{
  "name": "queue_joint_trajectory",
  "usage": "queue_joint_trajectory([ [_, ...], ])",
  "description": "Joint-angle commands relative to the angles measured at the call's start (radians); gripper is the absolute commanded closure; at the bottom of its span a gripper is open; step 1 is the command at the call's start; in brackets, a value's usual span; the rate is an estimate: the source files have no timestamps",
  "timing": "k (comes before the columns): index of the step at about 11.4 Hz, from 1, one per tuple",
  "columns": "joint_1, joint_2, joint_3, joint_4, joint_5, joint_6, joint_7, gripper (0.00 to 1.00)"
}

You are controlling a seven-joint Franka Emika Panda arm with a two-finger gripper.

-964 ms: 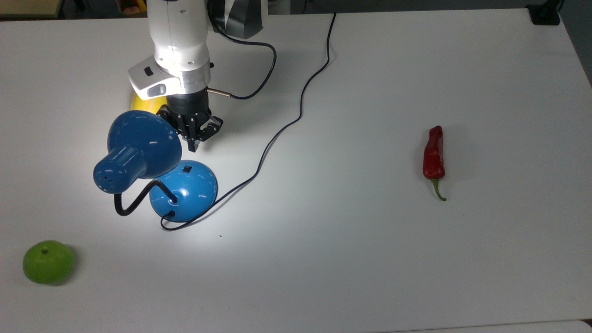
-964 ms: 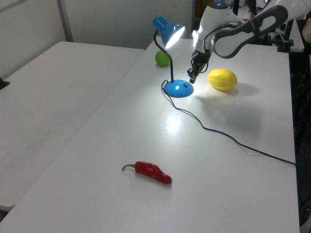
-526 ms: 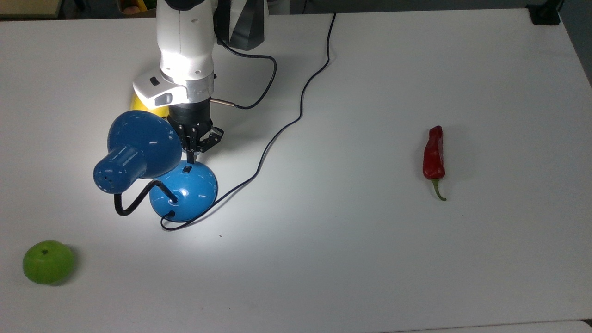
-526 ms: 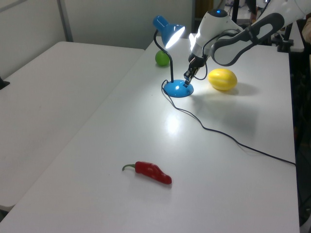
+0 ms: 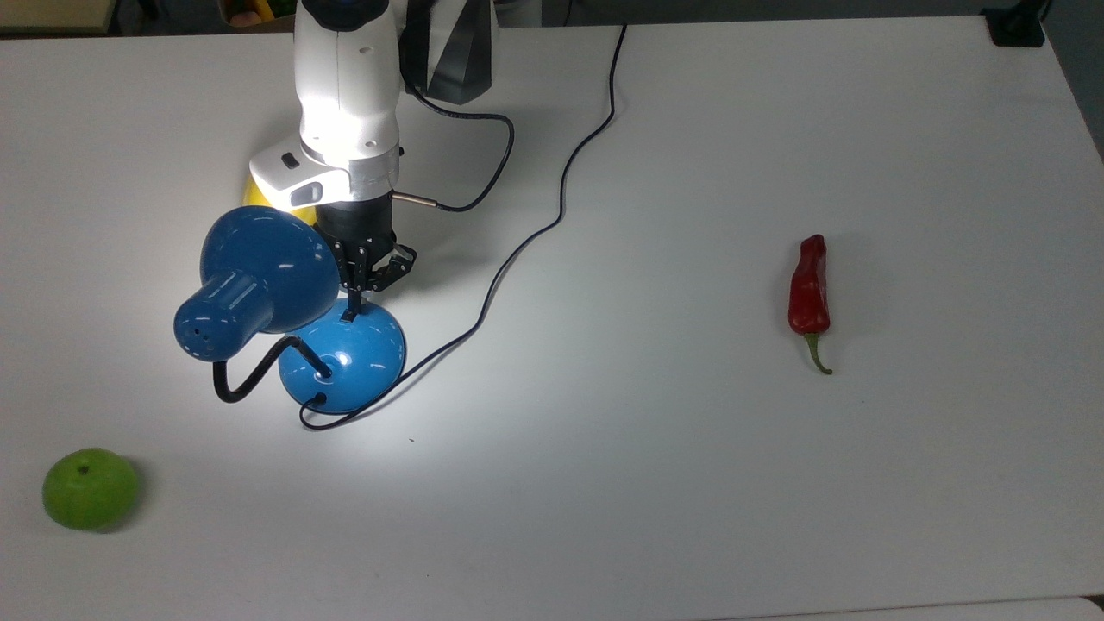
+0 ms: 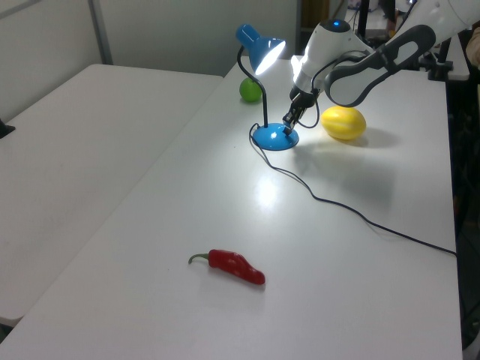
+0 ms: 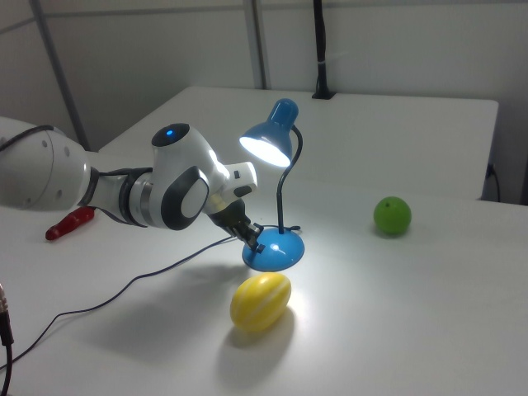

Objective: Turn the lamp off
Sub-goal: 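Press the switch on the lamp base with the gripper fingers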

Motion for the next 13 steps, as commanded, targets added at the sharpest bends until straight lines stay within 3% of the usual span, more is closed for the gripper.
queue_joint_trajectory([
  [1,0.001,0.021,-0.002,0.008,-0.027,0.035,0.041,1.0],
  [13,-0.019,0.045,-0.002,-0.005,-0.025,0.027,0.06,1.0],
])
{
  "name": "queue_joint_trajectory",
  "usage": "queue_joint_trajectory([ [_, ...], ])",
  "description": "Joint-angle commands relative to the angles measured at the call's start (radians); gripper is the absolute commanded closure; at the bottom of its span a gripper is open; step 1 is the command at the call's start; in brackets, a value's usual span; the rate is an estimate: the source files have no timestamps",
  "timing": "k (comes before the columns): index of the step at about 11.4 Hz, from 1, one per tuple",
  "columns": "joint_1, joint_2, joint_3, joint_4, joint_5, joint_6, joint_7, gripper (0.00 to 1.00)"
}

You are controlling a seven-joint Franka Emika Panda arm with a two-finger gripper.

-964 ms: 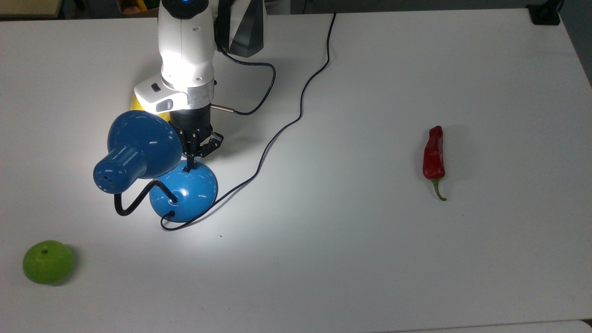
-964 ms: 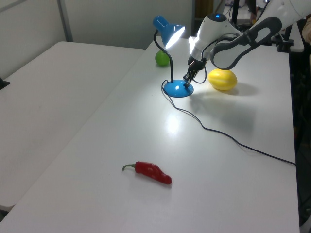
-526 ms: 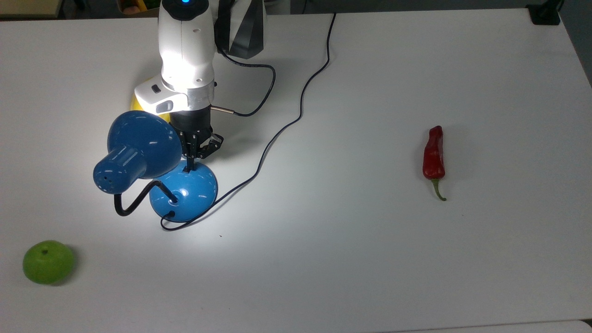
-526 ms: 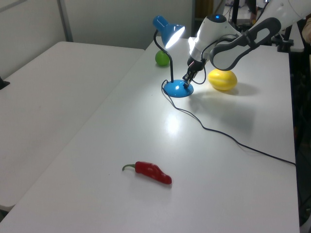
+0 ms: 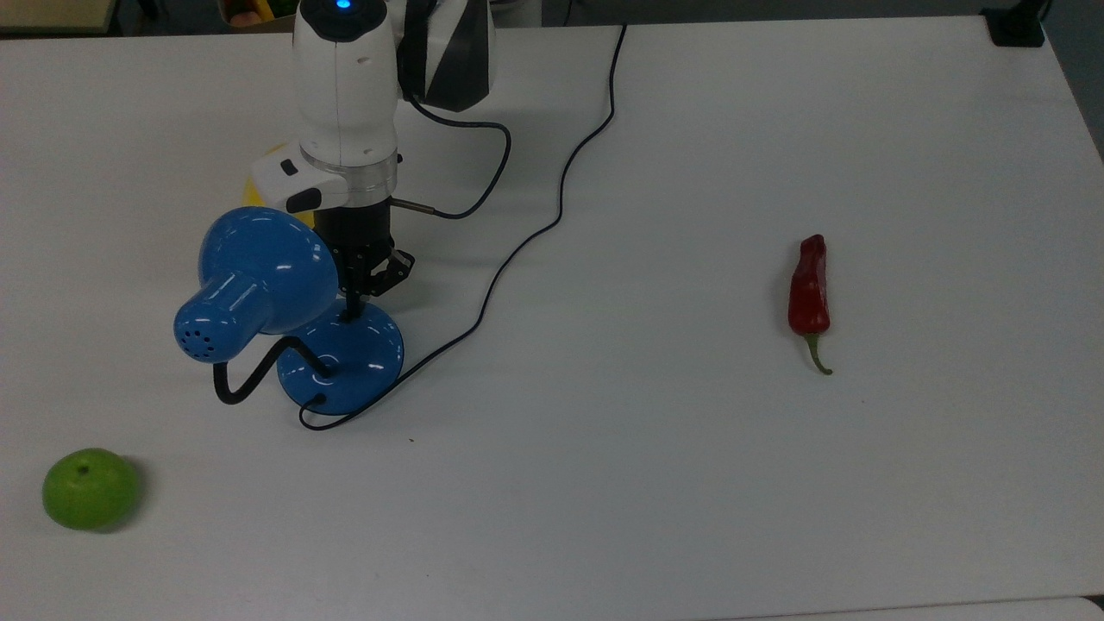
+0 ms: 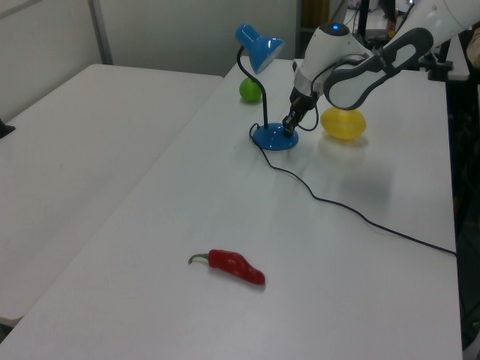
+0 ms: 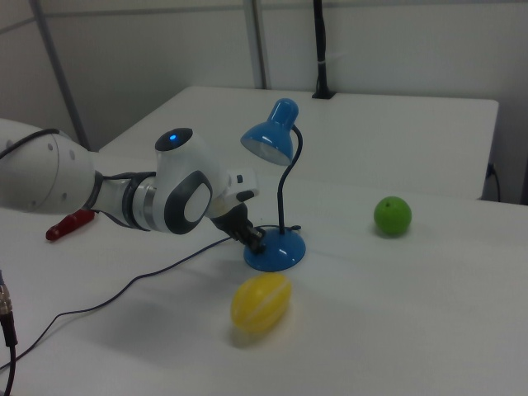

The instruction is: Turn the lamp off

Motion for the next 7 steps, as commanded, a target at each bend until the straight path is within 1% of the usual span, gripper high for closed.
queue_joint_trajectory([
  [1,-0.016,0.028,-0.001,-0.007,-0.025,0.012,0.053,1.0],
  [4,-0.017,-0.007,-0.001,-0.001,-0.023,-0.161,0.053,1.0],
  [7,-0.005,-0.104,0.016,0.003,-0.017,-0.325,0.057,1.0],
])
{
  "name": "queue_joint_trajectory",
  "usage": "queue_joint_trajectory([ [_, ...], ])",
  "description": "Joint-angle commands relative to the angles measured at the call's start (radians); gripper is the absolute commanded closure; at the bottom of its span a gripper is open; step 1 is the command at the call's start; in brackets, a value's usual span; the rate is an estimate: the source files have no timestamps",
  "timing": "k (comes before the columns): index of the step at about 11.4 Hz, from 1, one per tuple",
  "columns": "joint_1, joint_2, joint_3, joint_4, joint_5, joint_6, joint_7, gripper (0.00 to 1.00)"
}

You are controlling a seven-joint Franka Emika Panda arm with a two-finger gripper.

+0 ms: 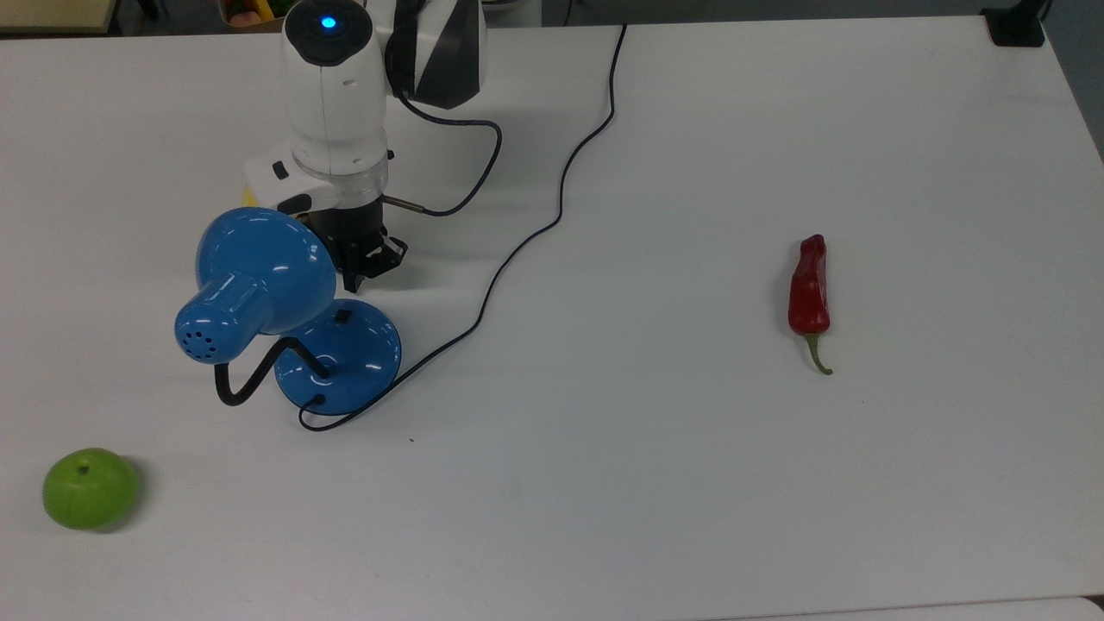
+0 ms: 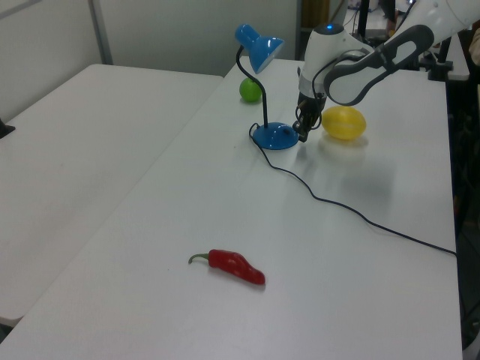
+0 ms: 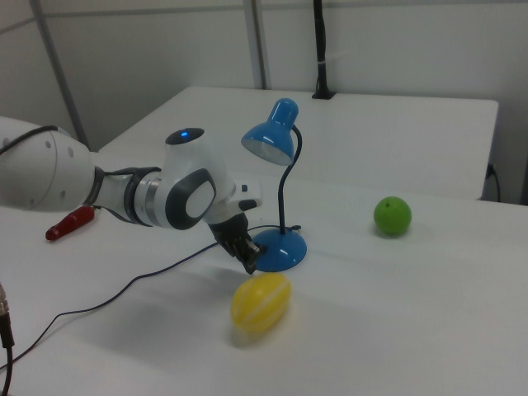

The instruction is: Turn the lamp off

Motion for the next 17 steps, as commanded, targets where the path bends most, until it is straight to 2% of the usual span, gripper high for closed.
queue_joint_trajectory([
  [1,0.015,-0.127,0.034,-0.006,-0.017,-0.188,0.029,1.0],
  [3,0.044,-0.209,0.063,0.0,-0.016,-0.318,0.02,1.0],
  [5,0.086,-0.27,0.068,0.055,-0.005,-0.459,0.013,1.0],
  [8,0.162,-0.365,0.068,0.107,0.068,-0.591,-0.068,1.0],
  [11,0.193,-0.401,0.066,0.219,0.096,-0.797,-0.236,1.0],
  [13,0.184,-0.41,0.056,0.268,0.145,-0.88,-0.264,1.0],
  [16,0.166,-0.415,0.052,0.27,0.139,-0.899,-0.254,0.85],
  [17,0.161,-0.416,0.049,0.272,0.138,-0.899,-0.257,0.51],
])
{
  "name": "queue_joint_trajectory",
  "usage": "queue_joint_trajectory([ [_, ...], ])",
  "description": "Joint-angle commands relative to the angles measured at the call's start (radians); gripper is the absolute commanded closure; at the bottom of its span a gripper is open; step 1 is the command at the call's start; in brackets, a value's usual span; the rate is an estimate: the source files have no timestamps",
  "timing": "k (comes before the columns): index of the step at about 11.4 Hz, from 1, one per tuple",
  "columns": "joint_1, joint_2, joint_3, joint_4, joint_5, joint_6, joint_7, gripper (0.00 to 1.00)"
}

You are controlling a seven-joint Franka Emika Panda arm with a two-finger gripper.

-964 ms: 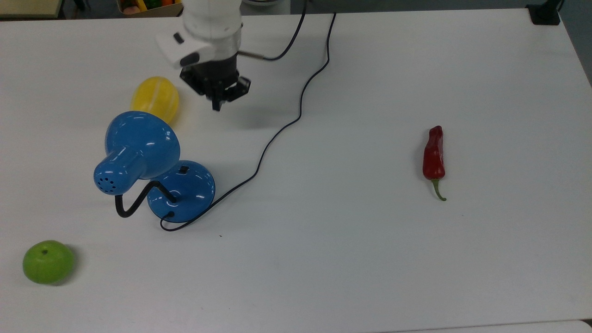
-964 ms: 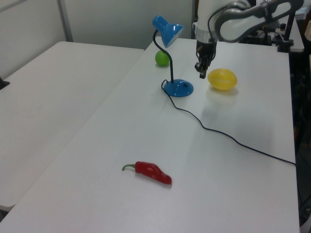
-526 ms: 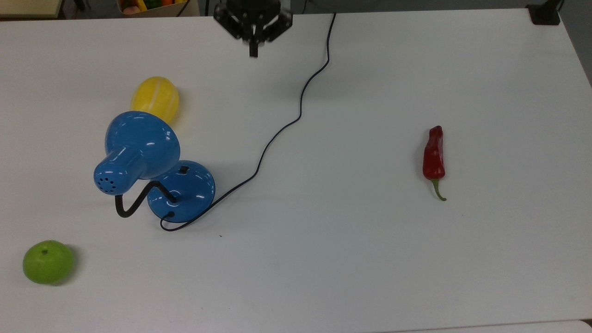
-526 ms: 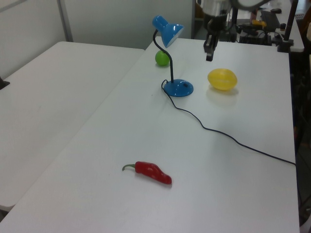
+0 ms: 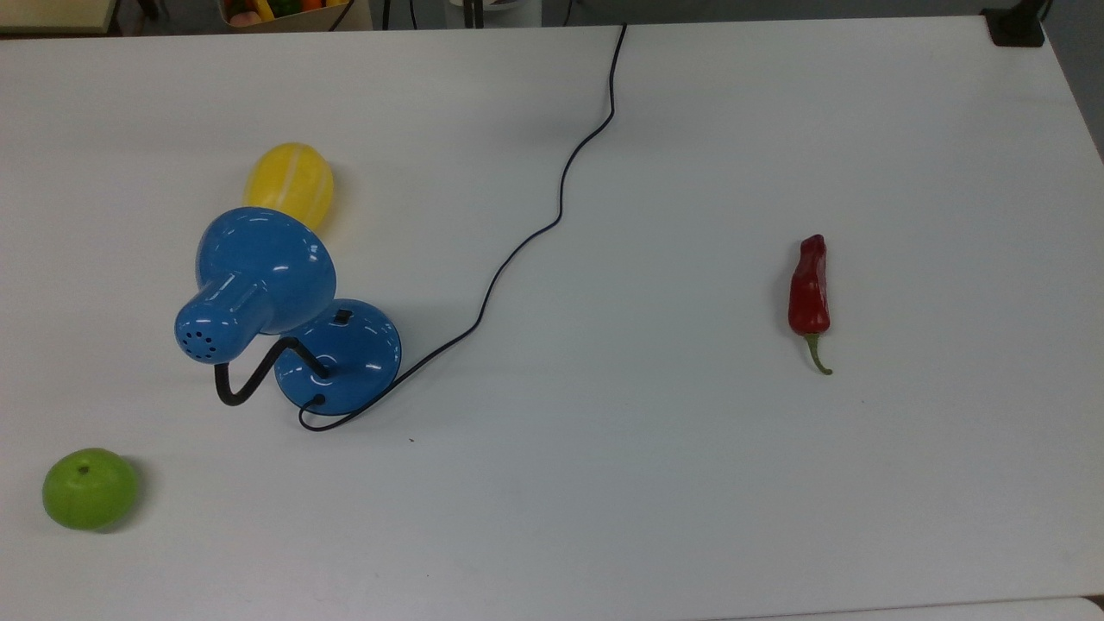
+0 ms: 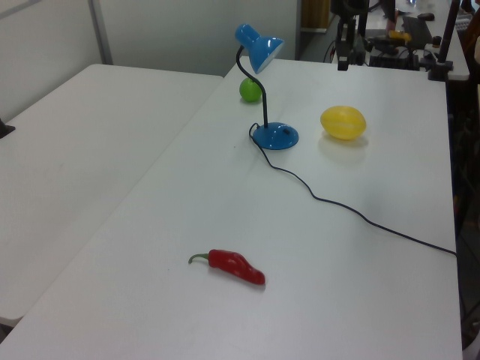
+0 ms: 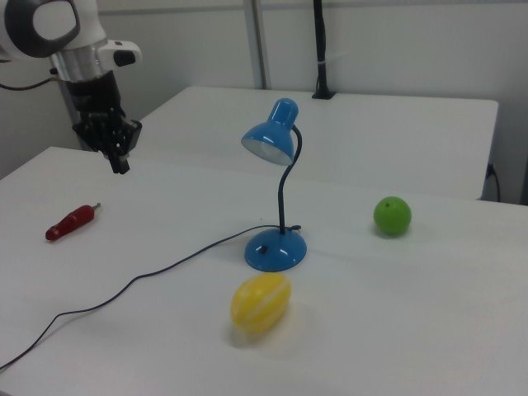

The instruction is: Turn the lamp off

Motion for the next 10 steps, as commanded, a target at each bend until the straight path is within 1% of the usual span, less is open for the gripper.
queue_joint_trajectory([
  [1,-0.03,-0.003,-0.012,0.012,0.017,-0.026,-0.039,0.2],
  [2,-0.037,-0.003,-0.009,0.024,0.016,-0.027,-0.039,0.0],
  [10,-0.053,0.003,-0.012,0.038,0.011,-0.029,-0.033,0.0],
])
